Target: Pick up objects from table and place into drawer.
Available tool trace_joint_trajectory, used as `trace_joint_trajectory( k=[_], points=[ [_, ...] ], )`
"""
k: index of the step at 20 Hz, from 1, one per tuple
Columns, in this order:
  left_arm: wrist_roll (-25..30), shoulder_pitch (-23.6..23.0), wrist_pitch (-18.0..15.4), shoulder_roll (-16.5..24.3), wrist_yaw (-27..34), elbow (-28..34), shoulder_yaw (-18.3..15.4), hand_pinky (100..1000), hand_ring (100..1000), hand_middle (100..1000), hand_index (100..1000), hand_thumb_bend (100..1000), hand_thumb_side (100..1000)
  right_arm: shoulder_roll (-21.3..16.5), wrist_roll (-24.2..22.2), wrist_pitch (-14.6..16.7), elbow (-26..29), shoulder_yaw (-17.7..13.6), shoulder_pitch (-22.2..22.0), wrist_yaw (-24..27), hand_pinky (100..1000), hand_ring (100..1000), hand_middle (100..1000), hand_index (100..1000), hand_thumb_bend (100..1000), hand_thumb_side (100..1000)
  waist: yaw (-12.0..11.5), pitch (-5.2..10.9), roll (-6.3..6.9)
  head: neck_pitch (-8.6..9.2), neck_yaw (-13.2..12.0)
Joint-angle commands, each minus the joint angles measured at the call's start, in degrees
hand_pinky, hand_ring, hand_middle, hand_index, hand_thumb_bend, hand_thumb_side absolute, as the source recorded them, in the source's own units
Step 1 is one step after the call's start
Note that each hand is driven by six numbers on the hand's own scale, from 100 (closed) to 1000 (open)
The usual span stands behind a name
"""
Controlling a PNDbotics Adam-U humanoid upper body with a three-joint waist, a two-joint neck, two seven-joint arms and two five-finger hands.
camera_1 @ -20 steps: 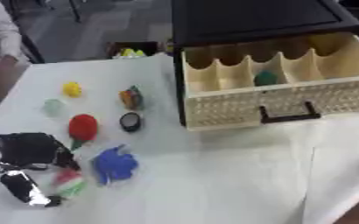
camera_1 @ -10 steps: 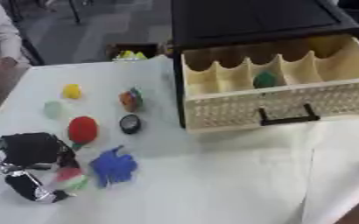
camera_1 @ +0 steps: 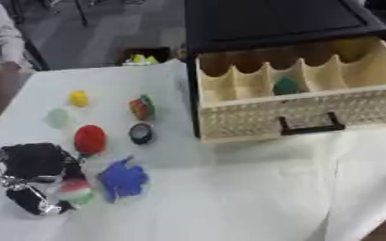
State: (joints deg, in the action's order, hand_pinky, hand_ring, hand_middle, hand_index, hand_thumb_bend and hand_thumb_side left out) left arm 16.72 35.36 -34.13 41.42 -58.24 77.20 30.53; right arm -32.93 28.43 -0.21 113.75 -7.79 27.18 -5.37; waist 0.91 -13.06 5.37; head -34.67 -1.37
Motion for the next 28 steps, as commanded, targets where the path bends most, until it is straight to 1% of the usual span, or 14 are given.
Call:
trace_joint_trajectory(
  k=[1,9,17,21,28],
  points=[
    [0.38,0.13,0.46,1.72,1.49,0.49,-0.22,325,470,456,717,147,593,-0.79,0.04,-0.21,0.84,-0.66,0.61,0.23,325,535,548,801,190,645,-0.09,0.94,-0.28,0.42,-0.06],
    [0.78,-0.3,2.29,2.79,6.17,2.29,-0.75,283,446,433,661,101,557,-0.61,-0.03,-0.34,0.84,-0.66,0.71,0.14,327,534,548,801,187,644,-0.23,1.14,-0.36,0.53,0.01],
    [0.54,-0.7,3.16,3.94,8.43,5.04,-1.26,253,424,408,612,100,502,-0.42,0.13,-0.39,0.84,-0.67,0.73,0.16,331,536,549,801,181,641,-0.31,1.49,-0.55,0.52,-0.04],
    [0.06,-1.07,3.55,4.47,9.47,6.06,-1.69,238,414,399,603,100,448,-0.32,0.22,-0.44,0.84,-0.7,0.65,0.16,332,536,549,800,176,639,-0.36,1.69,-0.61,0.5,-0.04],
    [0.12,-1.67,4.02,5.47,11.88,8.61,-2.67,225,408,394,602,100,400,-0.16,0.32,-0.48,0.84,-0.74,0.61,0.17,333,537,550,801,173,638,-0.34,1.97,-0.74,0.51,-0.07]
  ],
)
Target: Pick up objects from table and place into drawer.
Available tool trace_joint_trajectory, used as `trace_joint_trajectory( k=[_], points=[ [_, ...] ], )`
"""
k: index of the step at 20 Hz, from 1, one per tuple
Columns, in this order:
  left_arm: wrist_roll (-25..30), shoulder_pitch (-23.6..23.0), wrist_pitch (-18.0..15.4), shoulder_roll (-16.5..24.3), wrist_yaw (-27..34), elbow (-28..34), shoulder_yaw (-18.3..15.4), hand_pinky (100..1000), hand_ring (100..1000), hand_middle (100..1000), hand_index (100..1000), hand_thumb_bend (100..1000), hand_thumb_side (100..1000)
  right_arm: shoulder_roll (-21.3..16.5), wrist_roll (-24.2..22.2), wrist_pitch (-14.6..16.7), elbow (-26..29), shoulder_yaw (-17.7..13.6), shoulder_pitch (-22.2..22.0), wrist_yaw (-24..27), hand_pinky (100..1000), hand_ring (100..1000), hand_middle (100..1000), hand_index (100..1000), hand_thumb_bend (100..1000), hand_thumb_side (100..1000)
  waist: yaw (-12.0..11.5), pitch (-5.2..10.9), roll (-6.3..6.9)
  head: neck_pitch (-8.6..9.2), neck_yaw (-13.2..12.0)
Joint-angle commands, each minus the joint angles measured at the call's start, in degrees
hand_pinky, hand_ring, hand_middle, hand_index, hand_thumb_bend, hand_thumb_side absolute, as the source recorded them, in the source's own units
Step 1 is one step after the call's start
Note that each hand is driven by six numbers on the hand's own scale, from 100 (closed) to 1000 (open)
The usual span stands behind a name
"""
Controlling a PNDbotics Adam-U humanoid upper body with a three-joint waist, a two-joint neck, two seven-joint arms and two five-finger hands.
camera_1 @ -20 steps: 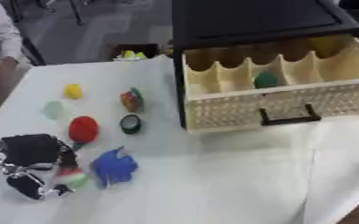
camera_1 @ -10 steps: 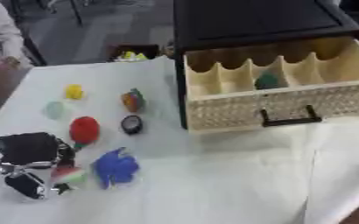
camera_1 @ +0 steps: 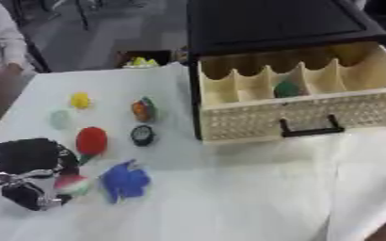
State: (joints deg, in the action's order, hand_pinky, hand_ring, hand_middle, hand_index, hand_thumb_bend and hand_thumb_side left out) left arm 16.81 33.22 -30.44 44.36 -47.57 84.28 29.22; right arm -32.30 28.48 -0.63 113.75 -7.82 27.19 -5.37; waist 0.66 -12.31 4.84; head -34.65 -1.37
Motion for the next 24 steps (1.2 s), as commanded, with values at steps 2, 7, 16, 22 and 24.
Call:
trace_joint_trajectory(
  k=[2,7,16,22,24],
  points=[
    [0.4,0.28,0.42,2.72,2.21,2.4,-1.71,218,405,392,604,100,381,-0.75,0.31,-0.08,0.84,-0.7,0.59,0.17,334,537,550,801,171,637,-0.11,1.3,-0.24,0.48,-0.07],
    [1.68,-0.25,0.99,3.27,5.53,4.86,-2.99,202,396,384,598,100,355,-0.69,0.41,-0.12,0.84,-0.68,0.6,0.21,335,538,551,801,166,635,-0.13,1.54,-0.27,0.36,-0.01],
    [3.77,0.44,2.23,4.81,12.87,10.42,-6.02,177,385,376,594,100,277,-0.62,0.6,-0.32,0.84,-0.57,0.64,0.23,341,539,552,801,149,628,-0.27,2.19,-0.09,-0.14,0.16],
    [5.13,3.26,2.85,4.85,18.34,13.3,-7.24,164,380,373,591,100,261,-0.43,0.5,-0.47,0.84,-0.07,0.98,0.43,349,542,554,801,130,620,-0.3,3.18,0.31,-0.85,0.28],
    [5.84,4.5,3.04,4.9,20.01,13.95,-7.52,162,379,373,591,100,260,-0.38,0.42,-0.54,0.84,0.11,1.03,0.5,351,542,554,801,124,618,-0.3,3.55,0.51,-1.12,0.36]
  ],
)
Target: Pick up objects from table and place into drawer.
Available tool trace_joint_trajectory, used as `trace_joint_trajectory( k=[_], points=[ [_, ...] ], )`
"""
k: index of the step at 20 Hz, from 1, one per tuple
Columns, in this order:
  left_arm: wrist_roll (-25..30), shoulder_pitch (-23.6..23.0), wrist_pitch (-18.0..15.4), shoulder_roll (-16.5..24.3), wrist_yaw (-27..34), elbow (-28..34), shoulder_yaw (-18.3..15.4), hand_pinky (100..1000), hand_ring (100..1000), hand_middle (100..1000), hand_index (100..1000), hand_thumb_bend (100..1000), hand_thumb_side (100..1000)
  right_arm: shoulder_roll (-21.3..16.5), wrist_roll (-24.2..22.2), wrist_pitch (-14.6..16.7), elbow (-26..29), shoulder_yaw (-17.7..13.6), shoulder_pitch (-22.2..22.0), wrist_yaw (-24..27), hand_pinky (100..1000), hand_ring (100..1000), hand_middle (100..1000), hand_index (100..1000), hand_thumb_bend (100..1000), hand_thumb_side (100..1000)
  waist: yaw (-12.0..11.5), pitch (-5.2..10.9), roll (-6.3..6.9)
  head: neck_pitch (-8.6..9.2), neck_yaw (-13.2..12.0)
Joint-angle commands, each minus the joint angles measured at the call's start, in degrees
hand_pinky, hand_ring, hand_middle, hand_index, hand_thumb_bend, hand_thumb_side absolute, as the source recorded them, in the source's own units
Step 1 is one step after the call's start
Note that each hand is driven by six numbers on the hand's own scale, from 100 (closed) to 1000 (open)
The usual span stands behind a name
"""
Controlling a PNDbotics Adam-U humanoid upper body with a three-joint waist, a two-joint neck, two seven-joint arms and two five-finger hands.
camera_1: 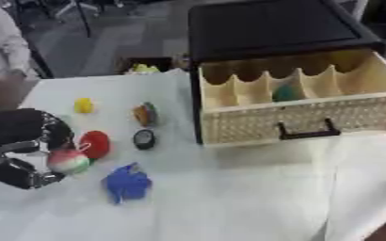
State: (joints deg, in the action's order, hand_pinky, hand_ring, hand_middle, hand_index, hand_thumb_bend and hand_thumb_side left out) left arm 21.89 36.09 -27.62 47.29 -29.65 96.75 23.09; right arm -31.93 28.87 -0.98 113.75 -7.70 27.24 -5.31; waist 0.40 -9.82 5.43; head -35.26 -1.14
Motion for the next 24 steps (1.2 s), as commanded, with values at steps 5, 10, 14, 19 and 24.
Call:
trace_joint_trajectory(
  k=[5,10,14,19,24],
  points=[
    [2.18,5.51,0.81,1.02,6.01,1.86,-1.56,155,377,371,588,100,256,-0.54,-0.21,-0.38,0.84,0.43,1.19,0.66,355,544,557,801,111,612,-0.02,1.88,0.35,-0.98,0.31],
    [3.05,10.04,1.08,-1.32,8.79,0.55,-1.54,142,371,367,583,100,250,-0.28,-0.51,-0.55,0.84,0.81,1.45,0.85,358,544,557,801,103,609,0.07,2.4,0.51,-0.83,0.38],
    [4.07,13.92,1.65,-4.73,11.75,-1.72,-1.88,126,363,361,576,100,247,0.08,-0.77,-0.59,0.84,1.27,2.03,1.09,360,545,558,801,100,607,0.2,2.59,0.49,-0.6,0.55],
    [5.4,17.5,2.36,-8.46,14.9,-3.64,-2.29,109,354,353,567,100,244,0.37,-1.18,-0.6,0.84,1.68,2.55,1.28,359,545,558,800,100,607,0.34,2.53,0.51,-0.34,0.76],
    [6.06,21.01,2.99,-11.64,16.28,-5.66,-2.65,105,351,351,565,100,244,0.6,-1.41,-0.68,0.84,1.87,2.93,1.38,358,544,558,800,100,606,0.66,2.43,0.61,0.12,0.66]
  ],
)
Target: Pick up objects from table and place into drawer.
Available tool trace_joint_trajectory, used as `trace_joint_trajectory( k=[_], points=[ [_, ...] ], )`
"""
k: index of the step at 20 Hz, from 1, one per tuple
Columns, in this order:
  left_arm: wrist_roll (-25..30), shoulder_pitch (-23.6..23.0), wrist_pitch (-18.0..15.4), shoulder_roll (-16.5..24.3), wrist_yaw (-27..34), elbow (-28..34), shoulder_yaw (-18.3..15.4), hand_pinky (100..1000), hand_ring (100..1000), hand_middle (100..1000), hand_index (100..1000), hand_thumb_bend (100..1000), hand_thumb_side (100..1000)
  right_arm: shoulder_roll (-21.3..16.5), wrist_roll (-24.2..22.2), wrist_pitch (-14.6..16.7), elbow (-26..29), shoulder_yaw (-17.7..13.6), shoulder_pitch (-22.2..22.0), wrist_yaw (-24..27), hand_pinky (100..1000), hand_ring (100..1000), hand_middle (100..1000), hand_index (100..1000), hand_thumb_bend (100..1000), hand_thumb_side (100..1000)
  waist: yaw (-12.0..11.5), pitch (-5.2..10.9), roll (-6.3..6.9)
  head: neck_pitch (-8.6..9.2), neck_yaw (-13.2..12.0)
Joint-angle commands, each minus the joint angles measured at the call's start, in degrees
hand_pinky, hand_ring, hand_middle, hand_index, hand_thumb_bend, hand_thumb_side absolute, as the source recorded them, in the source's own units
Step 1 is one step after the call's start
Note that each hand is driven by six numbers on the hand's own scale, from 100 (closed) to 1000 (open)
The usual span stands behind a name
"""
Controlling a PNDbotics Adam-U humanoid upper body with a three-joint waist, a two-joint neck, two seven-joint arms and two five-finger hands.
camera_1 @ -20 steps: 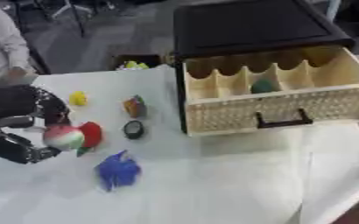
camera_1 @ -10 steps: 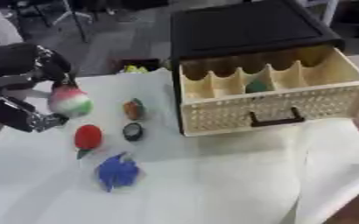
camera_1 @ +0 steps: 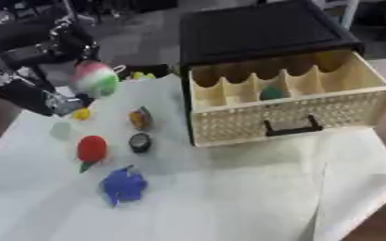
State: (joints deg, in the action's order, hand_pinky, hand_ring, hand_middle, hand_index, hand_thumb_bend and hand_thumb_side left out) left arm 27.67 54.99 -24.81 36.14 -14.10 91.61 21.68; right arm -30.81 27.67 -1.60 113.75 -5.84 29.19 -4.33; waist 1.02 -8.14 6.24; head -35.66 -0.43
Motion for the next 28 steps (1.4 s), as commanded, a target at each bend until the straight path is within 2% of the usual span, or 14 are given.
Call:
trace_joint_trajectory(
  k=[1,14,22,28],
  points=[
    [0.24,2.84,0.21,-1.15,0.78,-0.96,-1.34,104,351,351,565,100,244,-0.49,-0.25,-0.08,0.84,0.05,1.05,0.41,358,544,558,800,100,606,0.15,0.74,-0.17,0.56,-0.09],
    [0.14,9.56,1.7,-9.41,2.28,-9.13,-3.46,100,342,344,555,100,248,0.21,-0.57,-0.12,0.84,0.4,2.3,0.71,364,545,559,800,100,595,2.38,0.47,0.54,1.62,-0.97],
    [-3.28,12.22,0.7,-13.23,-0.83,-14.23,-3.89,100,342,342,554,100,252,0.74,-0.98,-0.04,0.84,0.76,3.39,1.02,365,545,558,799,100,592,4.16,0.01,1.05,2.77,-2.14],
    [-5.4,12.91,0.32,-15.56,-0.52,-16.76,-3.35,100,341,339,551,100,257,1.23,-1.34,0.06,0.84,1.08,4.36,1.29,367,545,558,799,100,587,5.39,-0.48,1.48,3.36,-2.97]
  ],
)
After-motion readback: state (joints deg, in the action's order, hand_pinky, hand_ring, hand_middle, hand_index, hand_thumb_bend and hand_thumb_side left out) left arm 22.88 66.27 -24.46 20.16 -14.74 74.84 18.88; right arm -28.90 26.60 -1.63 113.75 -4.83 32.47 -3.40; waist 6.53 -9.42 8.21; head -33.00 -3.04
